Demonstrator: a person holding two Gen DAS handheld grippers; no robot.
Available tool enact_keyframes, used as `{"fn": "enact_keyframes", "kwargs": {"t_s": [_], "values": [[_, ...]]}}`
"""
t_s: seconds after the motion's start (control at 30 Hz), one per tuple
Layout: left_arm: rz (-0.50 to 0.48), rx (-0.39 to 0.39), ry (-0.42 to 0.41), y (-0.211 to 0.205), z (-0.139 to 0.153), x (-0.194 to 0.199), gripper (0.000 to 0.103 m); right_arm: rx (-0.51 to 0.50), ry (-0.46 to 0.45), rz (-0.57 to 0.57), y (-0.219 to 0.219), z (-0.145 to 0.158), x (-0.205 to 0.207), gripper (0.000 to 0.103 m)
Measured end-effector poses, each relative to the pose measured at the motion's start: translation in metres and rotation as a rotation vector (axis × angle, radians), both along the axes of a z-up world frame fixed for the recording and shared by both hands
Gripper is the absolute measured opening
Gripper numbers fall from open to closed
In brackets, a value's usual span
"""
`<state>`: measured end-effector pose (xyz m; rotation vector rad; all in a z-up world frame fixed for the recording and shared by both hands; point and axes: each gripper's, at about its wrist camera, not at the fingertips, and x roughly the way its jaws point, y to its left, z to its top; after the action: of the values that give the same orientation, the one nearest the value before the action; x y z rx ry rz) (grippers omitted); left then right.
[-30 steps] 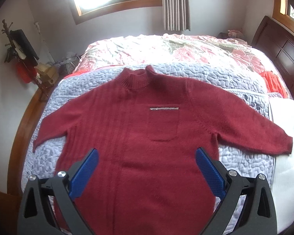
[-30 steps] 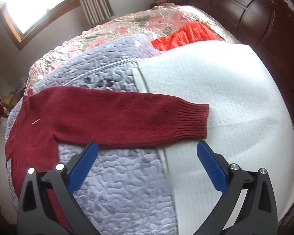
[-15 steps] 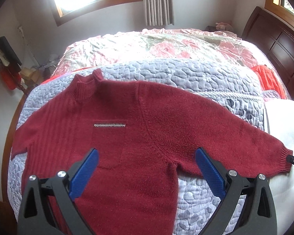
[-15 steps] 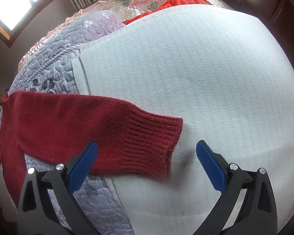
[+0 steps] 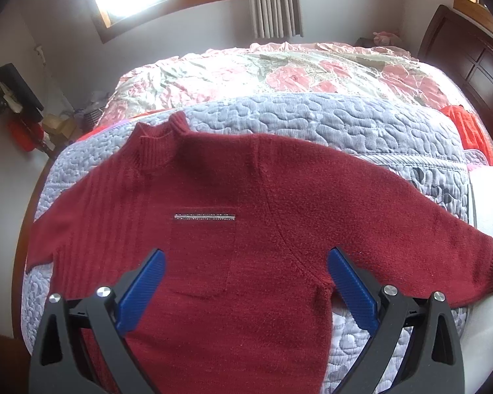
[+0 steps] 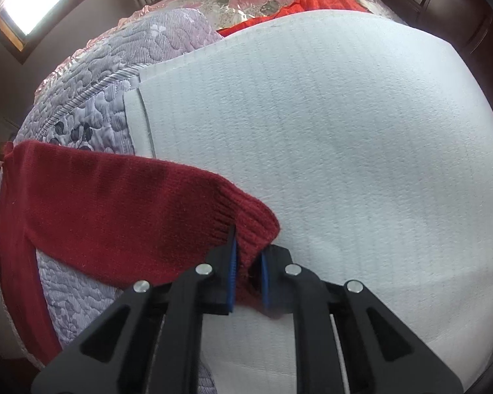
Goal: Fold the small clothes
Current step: 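Carry the held sleeve across the sweater chest and open the right gripper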
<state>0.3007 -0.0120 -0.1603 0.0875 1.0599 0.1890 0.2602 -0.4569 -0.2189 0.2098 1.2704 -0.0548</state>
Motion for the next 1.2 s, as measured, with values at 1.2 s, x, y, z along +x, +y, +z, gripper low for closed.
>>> {"fn": "enact_keyframes", "kwargs": {"t_s": [1.2], "values": [[0.156, -0.057, 0.070, 0.205, -0.037, -0.021, 0.099, 0.360, -0.009, 0.595, 0.430, 0.027, 0.066, 0.038]]}}
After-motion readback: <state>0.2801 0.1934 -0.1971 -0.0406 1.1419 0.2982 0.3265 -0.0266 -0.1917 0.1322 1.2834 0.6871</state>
